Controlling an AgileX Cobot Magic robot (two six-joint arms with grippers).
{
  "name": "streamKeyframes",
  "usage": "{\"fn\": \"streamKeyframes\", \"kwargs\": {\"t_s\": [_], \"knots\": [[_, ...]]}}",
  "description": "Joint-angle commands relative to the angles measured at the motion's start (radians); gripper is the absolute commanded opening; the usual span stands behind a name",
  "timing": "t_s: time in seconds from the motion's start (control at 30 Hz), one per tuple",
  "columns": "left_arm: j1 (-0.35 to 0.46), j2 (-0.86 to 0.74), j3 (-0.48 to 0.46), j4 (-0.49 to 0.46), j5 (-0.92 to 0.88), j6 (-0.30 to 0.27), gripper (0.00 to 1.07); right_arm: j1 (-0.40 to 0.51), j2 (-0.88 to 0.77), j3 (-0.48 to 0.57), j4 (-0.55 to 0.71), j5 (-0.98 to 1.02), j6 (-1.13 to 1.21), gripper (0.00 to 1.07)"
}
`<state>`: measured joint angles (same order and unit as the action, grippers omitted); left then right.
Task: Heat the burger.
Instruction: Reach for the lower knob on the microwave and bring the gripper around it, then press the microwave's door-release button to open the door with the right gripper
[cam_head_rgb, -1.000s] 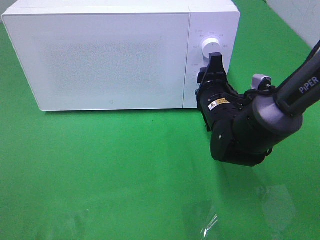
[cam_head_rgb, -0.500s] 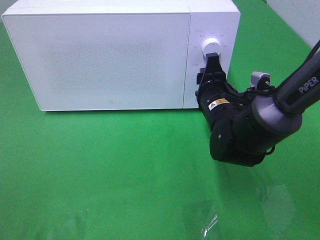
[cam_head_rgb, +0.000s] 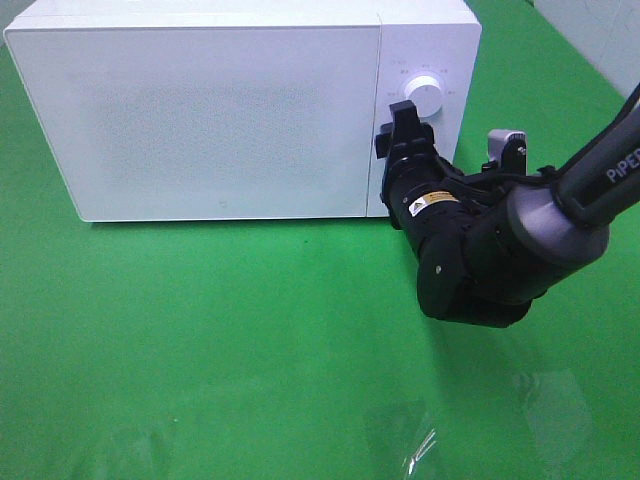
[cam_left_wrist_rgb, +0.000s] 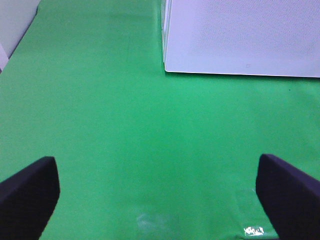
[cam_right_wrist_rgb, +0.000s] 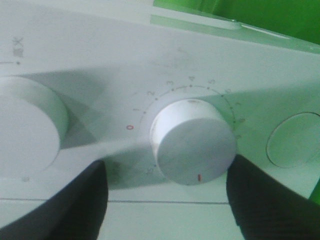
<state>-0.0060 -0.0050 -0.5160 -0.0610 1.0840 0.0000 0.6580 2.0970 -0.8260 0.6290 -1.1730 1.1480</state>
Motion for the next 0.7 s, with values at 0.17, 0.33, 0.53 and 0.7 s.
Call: {"fn": "streamKeyframes", "kwargs": {"t_s": [0.17, 0.33, 0.53, 0.7], "knots": [[0.002, -0.017, -0.001, -0.002, -0.013, 0.000, 1.01, -0.015, -0.104, 0.074, -0.041, 0.088, -0.122, 0.72], [0.002, -0.017, -0.001, -0.002, -0.013, 0.000, 1.01, -0.015, -0.201, 0.130, -0.058, 0.263, -0.296, 0.72], [0.002, -0.017, -0.001, -0.002, -0.013, 0.000, 1.01, -0.018, -0.301, 0.153, -0.057, 0.443, -0.584, 0.72], [0.002, -0.017, -0.001, -0.002, -0.013, 0.000, 1.01, -0.035, -0.395, 0.152, -0.063, 0.674, -0.891, 0.72]]}}
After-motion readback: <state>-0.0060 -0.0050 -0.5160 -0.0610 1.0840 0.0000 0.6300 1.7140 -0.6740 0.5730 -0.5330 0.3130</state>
